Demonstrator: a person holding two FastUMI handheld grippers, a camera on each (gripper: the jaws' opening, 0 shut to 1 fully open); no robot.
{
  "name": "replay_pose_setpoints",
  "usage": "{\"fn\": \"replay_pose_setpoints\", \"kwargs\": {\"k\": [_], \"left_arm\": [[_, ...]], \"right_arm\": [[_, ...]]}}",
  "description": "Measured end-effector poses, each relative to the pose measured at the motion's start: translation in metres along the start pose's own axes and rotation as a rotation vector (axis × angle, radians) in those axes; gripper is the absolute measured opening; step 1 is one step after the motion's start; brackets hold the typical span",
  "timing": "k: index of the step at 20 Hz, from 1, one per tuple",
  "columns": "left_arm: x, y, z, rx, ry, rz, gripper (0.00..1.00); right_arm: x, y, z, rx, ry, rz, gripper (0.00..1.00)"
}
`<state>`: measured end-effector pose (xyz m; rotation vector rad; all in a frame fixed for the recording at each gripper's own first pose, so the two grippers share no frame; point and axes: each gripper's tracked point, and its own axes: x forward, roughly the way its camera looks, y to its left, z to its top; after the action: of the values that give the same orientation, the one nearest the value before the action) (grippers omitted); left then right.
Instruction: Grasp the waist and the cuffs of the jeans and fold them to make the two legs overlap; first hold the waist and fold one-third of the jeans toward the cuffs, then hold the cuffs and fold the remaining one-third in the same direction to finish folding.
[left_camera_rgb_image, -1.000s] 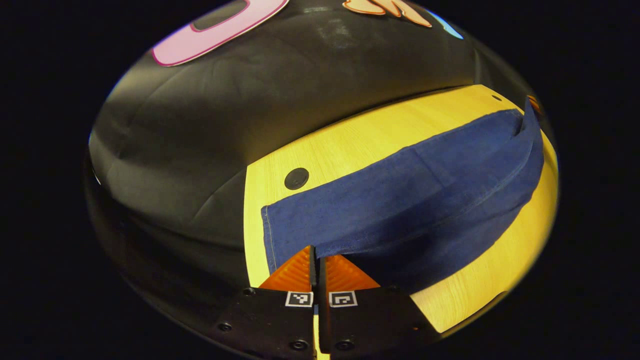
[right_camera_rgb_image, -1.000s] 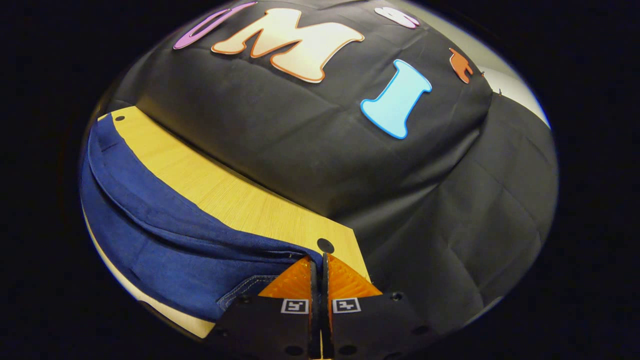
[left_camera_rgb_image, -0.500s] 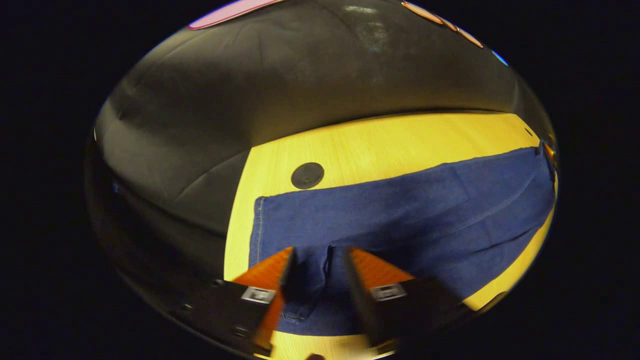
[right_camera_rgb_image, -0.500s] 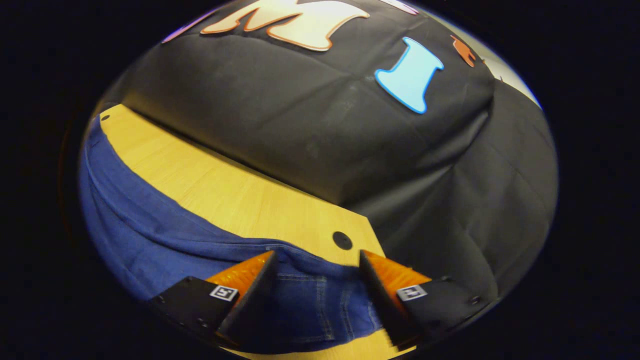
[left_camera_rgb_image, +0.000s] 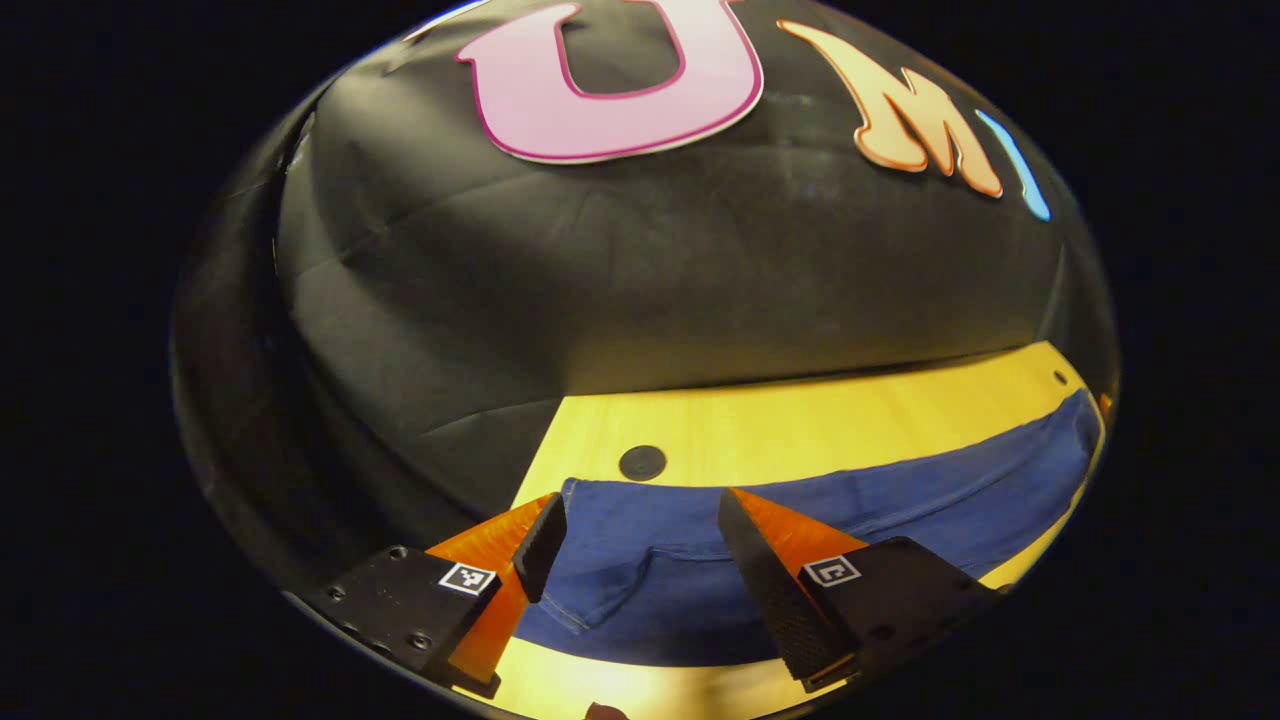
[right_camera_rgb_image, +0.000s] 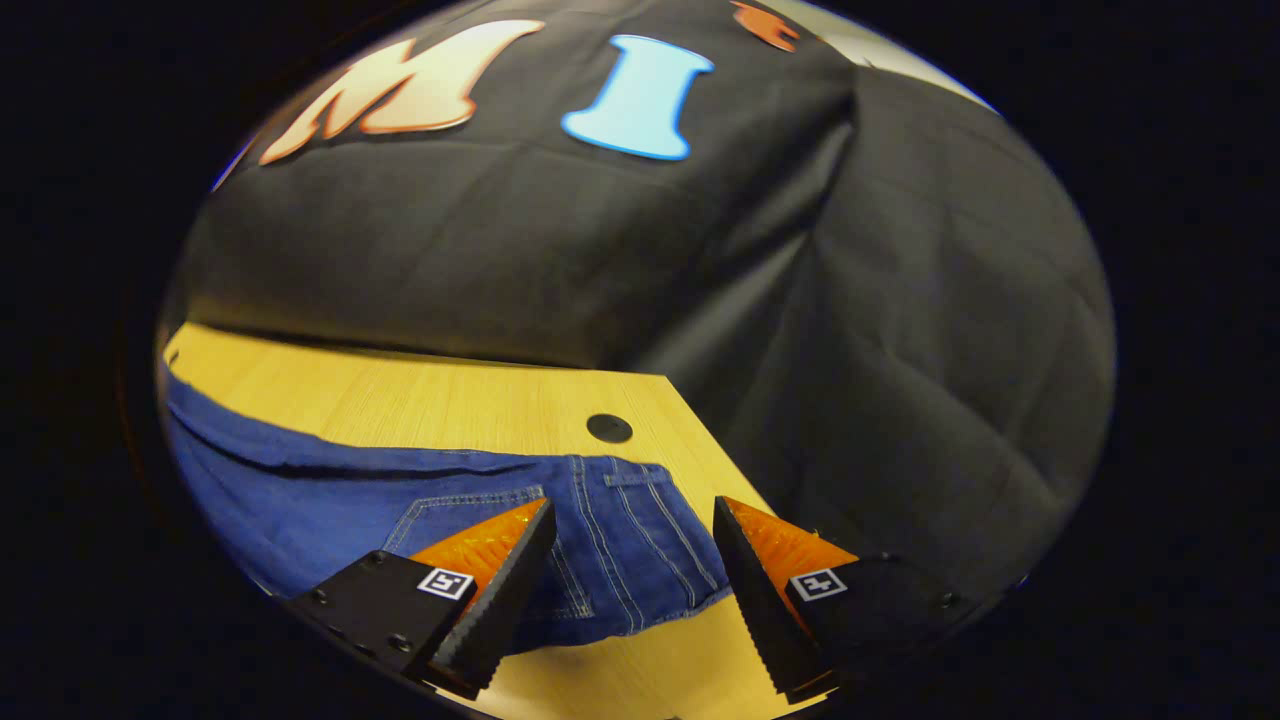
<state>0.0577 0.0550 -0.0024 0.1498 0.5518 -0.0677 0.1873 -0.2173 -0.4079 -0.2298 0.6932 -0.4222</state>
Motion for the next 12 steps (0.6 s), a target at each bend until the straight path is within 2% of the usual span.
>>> {"fn": "replay_pose_setpoints", "kwargs": {"k": [2,6,9,10,11,12], "left_arm": [[-0.008,-0.001,0.014,-0.017,-0.024,-0.012,0.96],[-0.017,-0.009,0.020,0.016,-0.030,-0.022,0.96],[-0.019,-0.015,0.016,0.021,-0.019,-0.037,0.95],[-0.021,-0.015,0.014,0.022,-0.014,-0.040,0.96],[-0.021,-0.016,0.014,0.021,-0.009,-0.046,0.95],[-0.023,-0.018,0.012,0.022,0.002,-0.053,0.95]], "right_arm": [[0.006,-0.016,-0.015,0.116,0.046,-0.021,0.99],[0.023,-0.039,-0.049,0.272,0.140,-0.057,1.00],[0.030,-0.042,-0.072,0.387,0.227,-0.057,1.00],[0.036,-0.040,-0.085,0.428,0.261,-0.049,0.96],[0.036,-0.036,-0.091,0.478,0.302,-0.032,0.99],[0.038,-0.041,-0.082,0.501,0.252,-0.041,0.99]]}}
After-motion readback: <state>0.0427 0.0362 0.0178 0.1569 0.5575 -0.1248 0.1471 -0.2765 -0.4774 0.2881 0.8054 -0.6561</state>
